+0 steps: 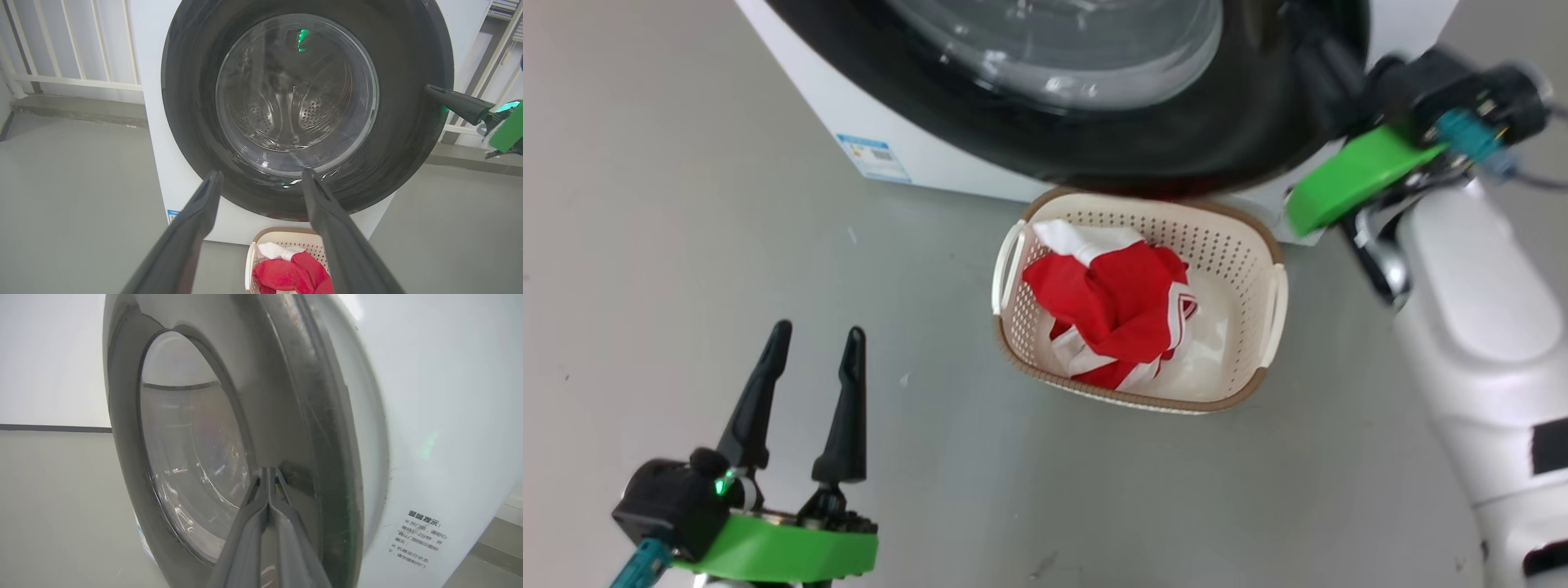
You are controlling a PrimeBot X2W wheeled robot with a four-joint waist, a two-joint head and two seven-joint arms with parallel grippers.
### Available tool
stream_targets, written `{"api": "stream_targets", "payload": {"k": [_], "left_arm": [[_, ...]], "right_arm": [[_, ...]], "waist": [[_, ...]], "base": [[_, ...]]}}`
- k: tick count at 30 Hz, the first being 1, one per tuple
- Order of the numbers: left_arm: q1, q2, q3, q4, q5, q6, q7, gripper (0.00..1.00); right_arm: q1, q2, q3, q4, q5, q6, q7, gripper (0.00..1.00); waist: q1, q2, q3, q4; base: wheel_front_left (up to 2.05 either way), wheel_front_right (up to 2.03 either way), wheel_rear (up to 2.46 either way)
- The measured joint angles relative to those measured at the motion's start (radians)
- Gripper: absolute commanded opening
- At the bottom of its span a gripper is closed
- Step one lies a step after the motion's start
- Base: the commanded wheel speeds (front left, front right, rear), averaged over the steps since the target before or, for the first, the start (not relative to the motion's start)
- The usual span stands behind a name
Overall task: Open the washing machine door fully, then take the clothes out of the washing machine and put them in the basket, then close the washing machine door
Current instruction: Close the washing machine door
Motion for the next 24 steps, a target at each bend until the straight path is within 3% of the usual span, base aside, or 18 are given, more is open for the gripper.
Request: {"api": "stream_targets", "payload": {"k": [12,24], "left_arm": [[-0.039,-0.013,-0.017,0.012,-0.002,-0.008,0.0,1.0],[-0.055,-0.017,-0.018,0.03,-0.001,-0.009,0.0,1.0]], "right_arm": [[-0.163,-0.062,-0.05,0.063,-0.03,0.006,-0.004,0.0],[-0.186,-0.037,-0.084,0.079,-0.048,0.013,-0.008,0.0]], "waist": [[0.0001,0.0,0.065,0.052],[0.0001,0.0001,0.082,0.066]], "base": [[0.0,0.0,0.0],[0.0,0.0,0.0]]}}
